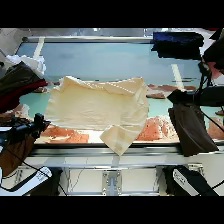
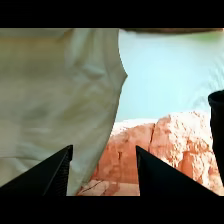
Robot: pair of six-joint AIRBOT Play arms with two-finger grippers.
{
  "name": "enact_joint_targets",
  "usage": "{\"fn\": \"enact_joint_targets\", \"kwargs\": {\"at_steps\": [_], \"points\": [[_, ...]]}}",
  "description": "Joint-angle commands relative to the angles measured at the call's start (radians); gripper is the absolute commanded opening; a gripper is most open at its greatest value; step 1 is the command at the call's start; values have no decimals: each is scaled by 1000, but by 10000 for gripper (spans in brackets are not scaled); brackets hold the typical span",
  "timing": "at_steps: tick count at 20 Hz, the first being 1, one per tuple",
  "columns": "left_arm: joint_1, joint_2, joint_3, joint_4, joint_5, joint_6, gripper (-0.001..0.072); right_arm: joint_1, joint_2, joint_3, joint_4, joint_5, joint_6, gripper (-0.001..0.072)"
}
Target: Fold the shirts.
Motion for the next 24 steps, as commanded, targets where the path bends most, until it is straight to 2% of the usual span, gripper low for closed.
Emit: {"fn": "enact_joint_targets", "kwargs": {"at_steps": [1, 3, 5, 6, 8, 12, 17, 18, 19, 20, 23, 24], "points": [[-1, 53, 10, -18, -28, 72, 15, 0, -1, -226, 60, 85, 96, 462], [-2, 76, 10, -17, -47, 83, 14, 1, -11, -420, 251, 158, 109, 462], [-5, 79, 10, -17, -54, 84, 15, 1, -49, -545, 345, 145, 101, 466], [-6, 79, 10, -18, -56, 104, 14, 2, -69, -585, 390, 148, 71, 505], [-6, 79, 10, -17, -68, 126, 15, 4, -100, -612, 475, 161, 8, 515], [-6, 79, 9, -17, -69, 127, 15, 93, -152, -608, 554, 277, 0, 516], [-6, 79, 9, -17, -69, 127, 15, 225, -243, -529, 568, 420, 18, 512], [-6, 79, 9, -17, -69, 128, 15, 236, -264, -506, 568, 416, 28, 430], [-6, 79, 9, -18, -69, 131, 15, 247, -280, -483, 566, 413, 31, 238], [-6, 79, 10, -18, -74, 150, 15, 255, -283, -461, 566, 407, 31, 7], [13, 95, 67, -17, -191, 254, 14, 260, -222, -346, 534, 282, -33, 15], [27, 116, 103, -17, -243, 263, 14, 260, -175, -292, 518, 224, -49, 15]]}}
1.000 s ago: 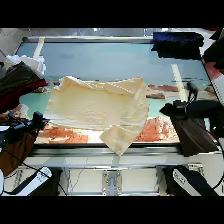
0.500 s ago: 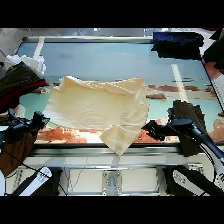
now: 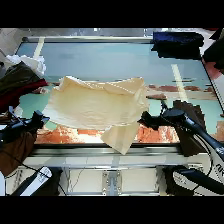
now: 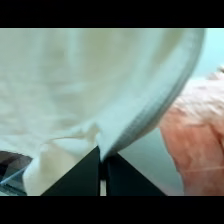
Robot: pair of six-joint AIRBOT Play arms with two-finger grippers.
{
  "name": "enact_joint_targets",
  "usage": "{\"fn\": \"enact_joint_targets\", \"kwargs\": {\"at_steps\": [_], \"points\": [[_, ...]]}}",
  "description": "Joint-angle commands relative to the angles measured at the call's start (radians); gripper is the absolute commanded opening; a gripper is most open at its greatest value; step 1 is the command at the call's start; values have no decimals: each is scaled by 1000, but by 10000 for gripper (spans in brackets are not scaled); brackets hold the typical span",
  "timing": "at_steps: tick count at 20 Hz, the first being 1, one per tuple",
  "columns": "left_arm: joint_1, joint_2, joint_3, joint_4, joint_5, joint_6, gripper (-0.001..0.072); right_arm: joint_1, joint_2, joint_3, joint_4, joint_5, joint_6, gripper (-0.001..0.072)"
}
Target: Fold the shirts.
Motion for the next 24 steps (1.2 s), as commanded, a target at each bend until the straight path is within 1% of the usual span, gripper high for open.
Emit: {"fn": "enact_joint_targets", "kwargs": {"at_steps": [1, 4, 5, 6, 8, 9, 10, 11, 12, 13, 14, 15, 16, 18, 19, 20, 21, 23, 24], "points": [[37, 60, 101, -1, -170, 73, 14, 13, 106, 156, -50, -166, -51, 15], [93, 188, 288, -1, -385, 77, 14, 13, 303, 335, -112, -347, -50, 16], [105, 232, 375, -2, -443, 77, 15, 13, 375, 402, -123, -397, -50, 16], [106, 272, 463, -2, -473, 77, 14, 13, 439, 463, -125, -421, -50, 17], [83, 320, 638, -2, -507, 71, 14, 13, 549, 594, -132, -407, -42, 16], [62, 330, 743, -1, -520, 48, 14, 13, 587, 666, -142, -388, -26, 16], [42, 332, 847, -1, -523, 30, 14, 13, 611, 743, -157, -370, -10, 16], [26, 332, 959, 0, -521, 30, 14, 13, 620, 813, -172, -365, -4, 16], [11, 328, 1066, 3, -519, 21, 14, 13, 620, 889, -199, -365, 8, 15], [-10, 320, 1154, 28, -519, -9, 14, 13, 610, 949, -232, -366, 14, 15], [-45, 310, 1223, 66, -520, -37, 14, 13, 600, 999, -278, -370, 23, 14], [-99, 298, 1269, 136, -520, -66, 14, 13, 588, 1029, -336, -381, 39, 14], [-159, 289, 1278, 224, -521, -101, 14, 13, 573, 1043, -400, -415, 40, 14], [-298, 244, 1274, 470, -554, -189, 13, 13, 517, 1043, -550, -521, 87, 13], [-357, 208, 1269, 564, -554, -229, 13, 13, 475, 1043, -612, -568, 90, 13], [-409, 166, 1255, 619, -554, -232, 13, 13, 422, 1043, -669, -603, 90, 13], [-457, 114, 1226, 629, -554, -231, 13, 13, 365, 1043, -700, -623, 90, 13], [-528, -3, 1153, 633, -551, -230, 14, 13, 230, 1043, -708, -632, 70, 13], [-544, -66, 1122, 660, -529, -230, 13, 12, 150, 1043, -710, -629, 45, 13]]}}
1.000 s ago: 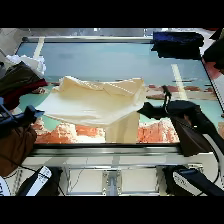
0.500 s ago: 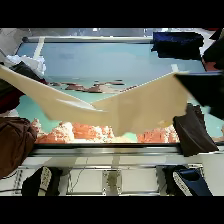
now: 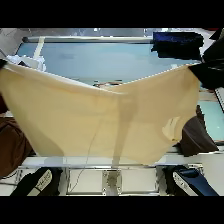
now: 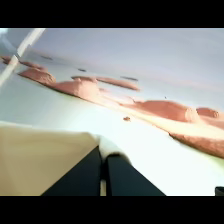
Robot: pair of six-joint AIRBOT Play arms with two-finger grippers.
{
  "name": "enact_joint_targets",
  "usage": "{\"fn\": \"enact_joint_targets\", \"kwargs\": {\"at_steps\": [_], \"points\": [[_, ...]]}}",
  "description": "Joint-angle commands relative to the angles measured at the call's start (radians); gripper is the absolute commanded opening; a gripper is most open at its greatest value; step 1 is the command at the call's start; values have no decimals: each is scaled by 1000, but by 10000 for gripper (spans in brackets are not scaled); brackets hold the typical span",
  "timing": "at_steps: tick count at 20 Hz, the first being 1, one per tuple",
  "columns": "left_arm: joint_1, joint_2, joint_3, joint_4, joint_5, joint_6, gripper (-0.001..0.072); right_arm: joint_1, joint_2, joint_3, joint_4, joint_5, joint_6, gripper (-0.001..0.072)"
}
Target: Fold the shirts.
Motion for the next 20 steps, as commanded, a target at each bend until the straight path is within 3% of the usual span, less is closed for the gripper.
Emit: {"fn": "enact_joint_targets", "kwargs": {"at_steps": [1, 5, 7, 10, 16, 20], "points": [[-105, -203, -82, 152, 70, -29, 14, -4, -233, 9, -84, -39, -42, 13], [-102, -478, -89, 174, 333, -30, 14, -3, -552, 10, -95, 148, -43, 13], [-117, -590, -89, 174, 401, -30, 14, -3, -686, 10, -68, 248, -42, 13], [-123, -701, -89, 175, 400, -30, 14, -3, -816, 10, -57, 306, -32, 14], [-122, -771, -92, 187, 295, -29, 14, -3, -850, -1, -98, 212, -32, 14], [-124, -782, -160, 187, 252, -29, 14, -3, -850, -124, -127, 159, -32, 14]]}}
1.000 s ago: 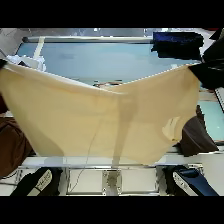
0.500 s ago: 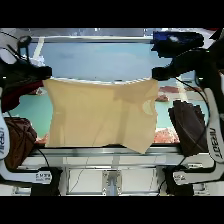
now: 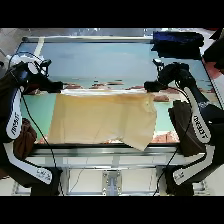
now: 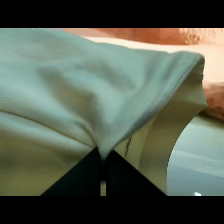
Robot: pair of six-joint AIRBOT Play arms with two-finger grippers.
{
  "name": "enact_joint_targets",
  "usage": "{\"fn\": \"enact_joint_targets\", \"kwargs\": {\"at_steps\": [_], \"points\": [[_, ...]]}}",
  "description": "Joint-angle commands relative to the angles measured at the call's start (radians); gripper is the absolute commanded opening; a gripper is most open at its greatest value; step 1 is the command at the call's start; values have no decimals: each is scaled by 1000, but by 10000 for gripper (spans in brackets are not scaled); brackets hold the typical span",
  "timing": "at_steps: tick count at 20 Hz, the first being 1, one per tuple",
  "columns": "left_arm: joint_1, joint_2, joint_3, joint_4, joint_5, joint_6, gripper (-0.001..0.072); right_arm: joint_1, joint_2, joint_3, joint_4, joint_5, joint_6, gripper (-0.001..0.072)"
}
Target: Fold the shirts.
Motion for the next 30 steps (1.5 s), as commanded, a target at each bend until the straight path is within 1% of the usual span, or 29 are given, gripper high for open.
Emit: {"fn": "enact_joint_targets", "kwargs": {"at_steps": [1, 3, 6, 7, 8, 9, 10, 12, 14, 15, 16, 18, 20, 21, 23, 25, 26, 30], "points": [[0, -14, -60, 4, -37, 0, 14, 0, -7, -108, -21, -30, 1, 14], [0, -14, -89, 3, -40, 0, 14, 0, -7, -169, -14, -14, 1, 15], [-1, -15, -96, 3, -68, 0, 15, 0, -7, -183, -9, 2, 2, 16], [-1, -15, -96, 3, -90, 0, 39, 0, -6, -176, -6, -4, 12, 44], [-1, -14, -96, 3, -114, 0, 288, 0, -3, -163, -6, -21, 23, 160], [2, -11, -96, -1, -138, 0, 610, 0, 1, -141, -7, -60, 23, 359], [5, -1, -96, -1, -163, -6, 670, 0, 11, -116, -16, -101, 23, 426], [20, 55, -96, -2, -211, -12, 670, 0, 71, -63, -95, -199, 18, 426], [51, 155, -103, 0, -239, -12, 670, -14, 182, -60, -218, -245, 17, 429], [79, 232, -137, 0, -231, -11, 670, -35, 242, -70, -237, -257, 16, 469], [115, 325, -209, -1, -205, -12, 670, -67, 304, -95, -233, -258, 16, 480], [196, 520, -435, -2, -138, -26, 670, -146, 436, -203, -180, -254, 16, 498], [285, 725, -713, -12, -77, -81, 670, -211, 544, -338, -58, -235, 16, 497], [321, 807, -822, -35, -57, -121, 670, -226, 586, -399, -3, -222, 13, 497], [386, 943, -998, -133, -43, -172, 670, -222, 634, -480, 35, -202, 11, 497], [436, 1017, -1103, -231, -44, -172, 670, -222, 647, -513, 64, -191, 7, 497], [454, 1024, -1133, -250, -47, -173, 670, -222, 647, -513, 76, -189, 0, 497], [547, 961, -1166, -257, -40, -172, 669, -222, 647, -513, 94, -149, -19, 497]]}}
